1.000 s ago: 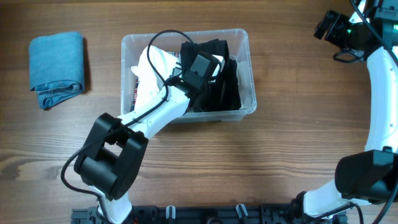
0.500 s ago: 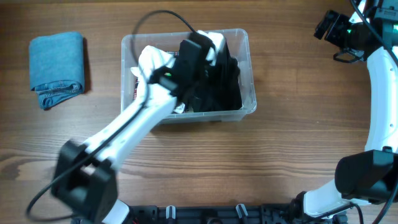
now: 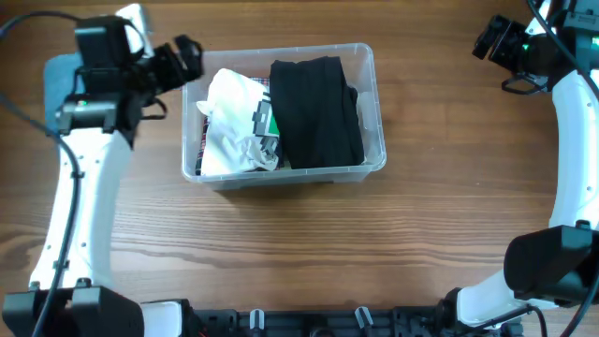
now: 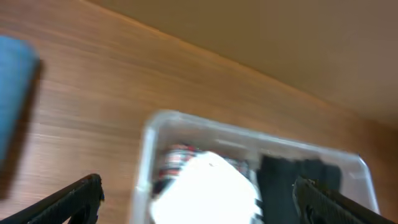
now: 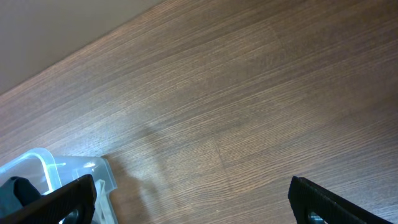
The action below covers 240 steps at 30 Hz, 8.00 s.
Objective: Pack container
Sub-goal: 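Release the black cloth and withdraw the left gripper to the left, then lower the left gripper onto the folded blue denim cloth and grasp it, then lift the blue denim cloth and carry it right over the container, then lower the blue denim cloth onto the black cloth in the container, then press the blue denim cloth down into the container with the left gripper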
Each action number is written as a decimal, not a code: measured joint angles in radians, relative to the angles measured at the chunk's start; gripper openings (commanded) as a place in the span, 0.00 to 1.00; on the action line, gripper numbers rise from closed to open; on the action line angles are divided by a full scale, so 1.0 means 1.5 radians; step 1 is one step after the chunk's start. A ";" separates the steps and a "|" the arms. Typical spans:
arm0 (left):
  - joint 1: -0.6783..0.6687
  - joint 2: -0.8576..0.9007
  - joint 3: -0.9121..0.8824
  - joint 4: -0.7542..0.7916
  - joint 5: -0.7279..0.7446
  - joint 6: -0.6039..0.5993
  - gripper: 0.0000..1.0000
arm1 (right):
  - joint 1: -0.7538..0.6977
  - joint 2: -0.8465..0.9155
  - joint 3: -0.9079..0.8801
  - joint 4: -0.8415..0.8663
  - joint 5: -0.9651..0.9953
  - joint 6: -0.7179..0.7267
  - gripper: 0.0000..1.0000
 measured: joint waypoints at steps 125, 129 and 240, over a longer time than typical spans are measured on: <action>-0.217 0.002 -0.034 0.218 0.400 -0.313 0.04 | 0.000 0.000 0.000 0.000 0.000 0.000 1.00; -0.259 0.060 -0.034 0.253 0.369 -0.342 0.04 | 0.000 0.000 0.000 0.000 0.000 0.000 1.00; -0.393 0.259 -0.284 0.780 -0.033 0.001 1.00 | 0.000 0.000 0.000 0.000 0.000 0.000 1.00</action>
